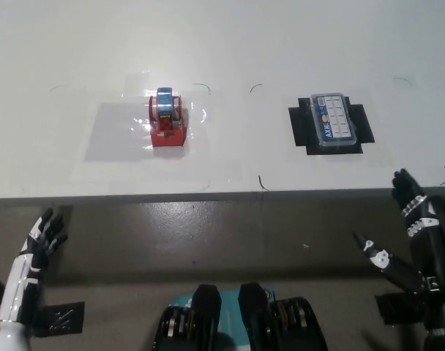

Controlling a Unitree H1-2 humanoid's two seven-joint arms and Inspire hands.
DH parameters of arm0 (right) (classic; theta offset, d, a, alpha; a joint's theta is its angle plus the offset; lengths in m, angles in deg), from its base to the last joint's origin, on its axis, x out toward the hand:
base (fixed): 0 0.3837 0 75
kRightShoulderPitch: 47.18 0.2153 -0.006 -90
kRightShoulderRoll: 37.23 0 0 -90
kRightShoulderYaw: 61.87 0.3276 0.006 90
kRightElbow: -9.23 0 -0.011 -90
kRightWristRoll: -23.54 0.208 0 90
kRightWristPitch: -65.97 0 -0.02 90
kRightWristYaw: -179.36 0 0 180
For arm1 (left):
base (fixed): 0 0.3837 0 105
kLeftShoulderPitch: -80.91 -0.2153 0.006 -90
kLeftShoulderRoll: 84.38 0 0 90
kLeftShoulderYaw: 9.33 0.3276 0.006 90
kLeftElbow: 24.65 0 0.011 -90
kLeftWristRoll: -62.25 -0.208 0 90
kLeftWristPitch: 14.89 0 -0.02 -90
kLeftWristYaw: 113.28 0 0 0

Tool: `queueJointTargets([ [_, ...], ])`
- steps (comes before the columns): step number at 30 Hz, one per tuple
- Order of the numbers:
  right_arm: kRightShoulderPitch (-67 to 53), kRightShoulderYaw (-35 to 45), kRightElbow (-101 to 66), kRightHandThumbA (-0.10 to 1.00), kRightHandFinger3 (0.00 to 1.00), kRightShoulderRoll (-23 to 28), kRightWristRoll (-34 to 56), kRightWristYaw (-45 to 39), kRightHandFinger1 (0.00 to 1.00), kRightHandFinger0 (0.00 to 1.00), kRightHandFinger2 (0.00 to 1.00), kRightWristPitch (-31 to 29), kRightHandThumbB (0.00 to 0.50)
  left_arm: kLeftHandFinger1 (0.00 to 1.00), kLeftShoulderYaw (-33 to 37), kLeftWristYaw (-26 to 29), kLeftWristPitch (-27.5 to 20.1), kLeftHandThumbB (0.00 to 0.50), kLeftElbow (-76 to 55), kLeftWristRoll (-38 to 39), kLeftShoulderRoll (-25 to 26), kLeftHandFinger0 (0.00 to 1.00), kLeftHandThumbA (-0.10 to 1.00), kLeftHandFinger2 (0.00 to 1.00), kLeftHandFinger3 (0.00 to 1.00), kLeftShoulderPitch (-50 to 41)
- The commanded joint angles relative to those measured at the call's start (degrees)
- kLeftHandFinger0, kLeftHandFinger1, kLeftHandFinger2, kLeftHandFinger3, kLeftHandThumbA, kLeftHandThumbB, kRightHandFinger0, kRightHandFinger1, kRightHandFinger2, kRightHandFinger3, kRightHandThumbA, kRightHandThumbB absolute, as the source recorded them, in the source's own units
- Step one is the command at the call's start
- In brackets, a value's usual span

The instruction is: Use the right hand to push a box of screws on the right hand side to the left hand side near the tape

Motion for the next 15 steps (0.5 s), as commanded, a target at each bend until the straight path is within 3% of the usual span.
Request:
queueJointTargets([
  [1, 0.6, 1.4, -7.0, 0.86, 1.0, 0.8, 0.1, 0.0, 1.0, 0.94, 1.0, -4.5, 0.158, 1.0, -0.7, -0.7, -3.4, 0.097, -3.1, 1.1, 1.1, 1.0, 0.97, 1.0, 1.0, 0.4],
  [4, 2.8, 2.6, -9.0, 0.9, 1.0, 0.8, -0.2, 1.1, 1.0, 0.94, 1.0, -3.2, 0.2, 1.0, -0.4, -1.2, -3.5, 0.106, -4.0, 1.5, 1.0, 1.0, 0.98, 1.0, 1.0, -0.1],
  [9, 8.2, 4.3, -11.9, 0.85, 1.0, -0.4, 1.4, 2.6, 1.0, 0.98, 1.0, 3.2, 0.236, 1.0, -0.3, -1.4, -2.7, 0.111, -5.9, 2.0, 0.8, 1.0, 0.98, 1.0, 1.0, -0.7],
  [10, 9.2, 4.7, -11.9, 0.84, 1.0, -0.6, 1.2, 3.0, 1.0, 0.99, 1.0, 4.1, 0.235, 1.0, -0.3, -1.3, -2.9, 0.103, -5.9, 2.0, 0.8, 1.0, 0.97, 1.0, 1.0, -0.7],
  [14, 15.8, 6.2, -7.3, 0.82, 1.0, 1.2, 1.3, 2.7, 1.0, 1.0, 1.0, 3.2, 0.153, 1.0, -0.3, -1.0, -2.6, 0.104, -7.1, 1.7, 0.4, 1.0, 0.96, 1.0, 1.0, -1.2],
  [15, 16.5, 6.4, -6.6, 0.82, 1.0, 1.5, 1.4, 2.5, 1.0, 1.0, 1.0, 2.9, 0.155, 1.0, -0.4, -0.9, -2.6, 0.102, -7.3, 1.6, 0.3, 1.0, 0.96, 1.0, 1.0, -1.4],
])
